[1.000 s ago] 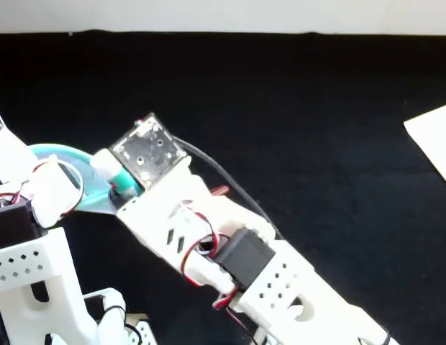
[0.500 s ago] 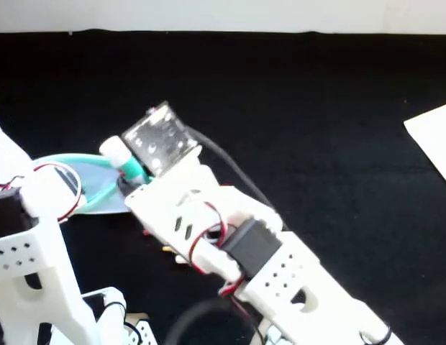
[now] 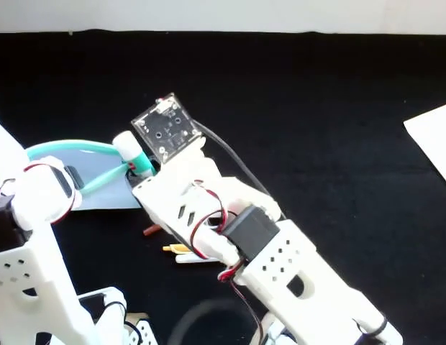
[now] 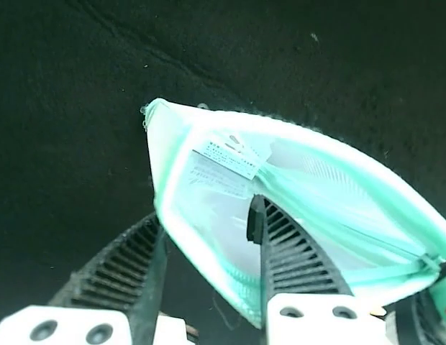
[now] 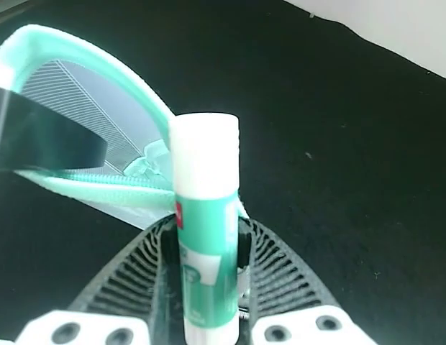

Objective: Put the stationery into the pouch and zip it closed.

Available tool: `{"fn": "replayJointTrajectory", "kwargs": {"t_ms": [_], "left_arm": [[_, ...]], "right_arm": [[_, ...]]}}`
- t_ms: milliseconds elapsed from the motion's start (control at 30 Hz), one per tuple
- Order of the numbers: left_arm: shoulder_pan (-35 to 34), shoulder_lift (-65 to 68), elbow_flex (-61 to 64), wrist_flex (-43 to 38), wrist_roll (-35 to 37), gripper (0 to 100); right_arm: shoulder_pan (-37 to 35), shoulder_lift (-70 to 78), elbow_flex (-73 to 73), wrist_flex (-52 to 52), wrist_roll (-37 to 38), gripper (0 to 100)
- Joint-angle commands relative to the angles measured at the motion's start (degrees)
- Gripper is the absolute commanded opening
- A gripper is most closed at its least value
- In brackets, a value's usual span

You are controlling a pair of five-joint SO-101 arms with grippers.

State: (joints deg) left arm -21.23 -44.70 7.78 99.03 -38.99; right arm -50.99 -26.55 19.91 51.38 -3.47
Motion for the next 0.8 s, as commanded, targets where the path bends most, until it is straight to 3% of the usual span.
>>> {"fn": "replayJointTrajectory", "kwargs": {"t_ms": [0,267,633,767], "left_arm": [[-0.92,-0.84,-2.42,0.35,-3.43,16],[-7.16,-0.75,-8.92,0.26,-9.49,16],[-7.6,-0.31,-9.98,0.26,-9.67,16],[-7.69,-0.31,-8.22,0.26,-9.32,21]], "right_arm": [[-1.45,1.36,-0.57,-0.48,0.35,0.7],[-2.33,1.36,-1.27,-2.51,-1.76,0.7],[-7.52,1.45,-1.27,-2.59,-2.11,0.7],[-7.87,1.45,-1.27,-2.59,-2.11,0.7]]}}
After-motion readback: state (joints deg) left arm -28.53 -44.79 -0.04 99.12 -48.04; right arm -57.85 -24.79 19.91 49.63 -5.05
